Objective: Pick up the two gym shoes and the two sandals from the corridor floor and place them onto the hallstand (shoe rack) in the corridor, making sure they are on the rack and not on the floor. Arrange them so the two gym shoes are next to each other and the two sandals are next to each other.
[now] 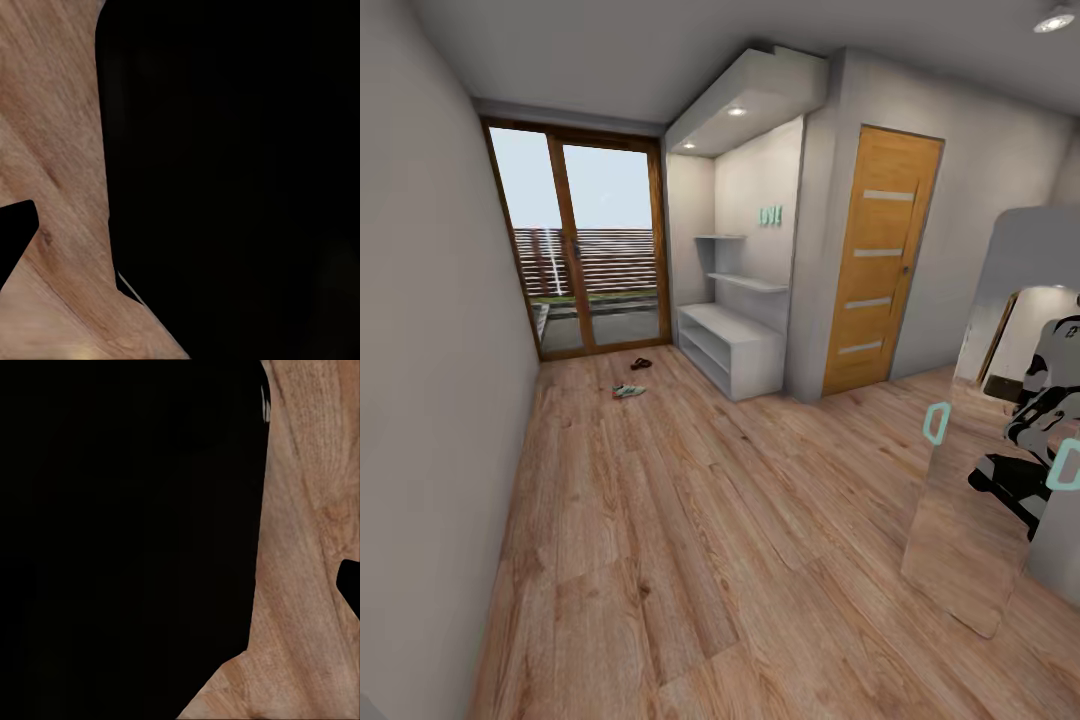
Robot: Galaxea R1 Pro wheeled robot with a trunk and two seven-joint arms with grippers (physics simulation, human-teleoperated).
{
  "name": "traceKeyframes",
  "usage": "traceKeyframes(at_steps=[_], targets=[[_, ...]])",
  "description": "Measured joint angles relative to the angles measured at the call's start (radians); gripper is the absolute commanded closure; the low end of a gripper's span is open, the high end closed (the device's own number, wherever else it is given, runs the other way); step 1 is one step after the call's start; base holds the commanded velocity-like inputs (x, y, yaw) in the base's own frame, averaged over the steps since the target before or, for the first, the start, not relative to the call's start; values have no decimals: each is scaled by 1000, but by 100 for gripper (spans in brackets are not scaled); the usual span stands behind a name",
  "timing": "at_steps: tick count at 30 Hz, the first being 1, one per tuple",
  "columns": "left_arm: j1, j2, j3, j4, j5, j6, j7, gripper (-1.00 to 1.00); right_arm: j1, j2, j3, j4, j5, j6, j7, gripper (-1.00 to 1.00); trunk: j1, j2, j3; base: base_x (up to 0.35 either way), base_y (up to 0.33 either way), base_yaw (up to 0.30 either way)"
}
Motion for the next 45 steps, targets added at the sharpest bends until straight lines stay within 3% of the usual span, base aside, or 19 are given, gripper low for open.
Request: traceKeyframes(at_steps=[20, 45], targets=[[-7, -2, -1, -3, -7, -1, -10, -100, -1, -1, -7, -1, -6, 0, -4, -100, 0, 0, 0, 14, 0, 0], [-23, -1, -1, -3, -8, -1, -8, -100, -1, -2, -4, -3, 0, 1, 2, -100, -1, 0, 0, 321, 57, 0]])
